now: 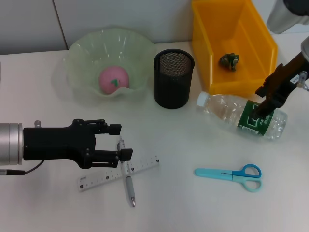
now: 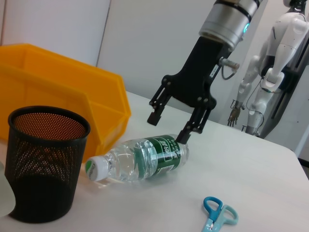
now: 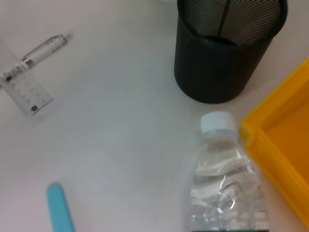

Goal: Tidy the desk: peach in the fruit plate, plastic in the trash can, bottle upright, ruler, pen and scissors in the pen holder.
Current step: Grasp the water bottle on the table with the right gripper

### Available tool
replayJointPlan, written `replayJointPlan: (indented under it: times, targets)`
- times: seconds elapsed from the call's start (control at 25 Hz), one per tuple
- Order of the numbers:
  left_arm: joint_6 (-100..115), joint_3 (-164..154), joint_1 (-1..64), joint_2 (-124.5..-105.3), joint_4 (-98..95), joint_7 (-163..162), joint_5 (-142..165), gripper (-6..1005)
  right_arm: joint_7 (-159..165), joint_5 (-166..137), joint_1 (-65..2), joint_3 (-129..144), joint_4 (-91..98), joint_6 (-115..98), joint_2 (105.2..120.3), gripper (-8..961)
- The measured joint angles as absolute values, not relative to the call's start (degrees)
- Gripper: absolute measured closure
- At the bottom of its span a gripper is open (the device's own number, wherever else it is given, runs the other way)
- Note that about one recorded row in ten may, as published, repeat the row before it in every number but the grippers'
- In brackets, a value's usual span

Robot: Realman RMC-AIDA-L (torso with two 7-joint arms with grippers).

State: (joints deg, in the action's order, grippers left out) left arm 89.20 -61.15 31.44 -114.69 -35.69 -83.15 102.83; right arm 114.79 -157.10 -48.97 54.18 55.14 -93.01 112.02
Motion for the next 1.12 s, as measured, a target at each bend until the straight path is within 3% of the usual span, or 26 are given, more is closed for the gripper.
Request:
replayJointPlan:
  times: [1.12]
  targets:
    - [89.5,-61.2,31.3,-114.52,-35.7,-83.2,102.8,200,115.1,-160.0,-51.2,56.1,45.7,-83.3,113.48,195]
